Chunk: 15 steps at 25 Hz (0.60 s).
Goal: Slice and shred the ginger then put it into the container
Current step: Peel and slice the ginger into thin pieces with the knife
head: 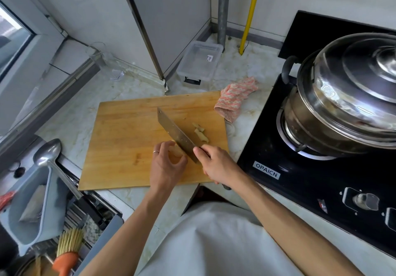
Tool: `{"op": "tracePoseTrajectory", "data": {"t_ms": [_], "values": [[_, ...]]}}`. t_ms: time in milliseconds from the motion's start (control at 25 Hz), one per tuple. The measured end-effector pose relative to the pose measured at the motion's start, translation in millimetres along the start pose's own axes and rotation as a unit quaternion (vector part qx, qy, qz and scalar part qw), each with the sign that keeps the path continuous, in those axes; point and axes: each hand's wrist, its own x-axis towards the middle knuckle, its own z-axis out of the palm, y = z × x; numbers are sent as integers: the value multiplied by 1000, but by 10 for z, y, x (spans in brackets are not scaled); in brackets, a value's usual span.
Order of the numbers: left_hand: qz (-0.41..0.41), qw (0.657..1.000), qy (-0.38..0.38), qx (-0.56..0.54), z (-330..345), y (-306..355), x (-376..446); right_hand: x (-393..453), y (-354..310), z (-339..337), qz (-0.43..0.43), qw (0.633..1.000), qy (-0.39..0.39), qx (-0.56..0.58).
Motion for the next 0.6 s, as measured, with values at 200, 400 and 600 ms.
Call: {"op": "tracePoseTrajectory", "data": {"t_ms": [200,400,600], "values": [[-3,1000,-10,-1,-110,-69,-7,51,145,-180,29,998,43,34],[-2,1000,-15,-22,-143,-63,-20,82,213,-306,37,994,83,61],[3,1000,-10,-13,-157,-68,-36,72,21,-46,11,998,18,57]]}}
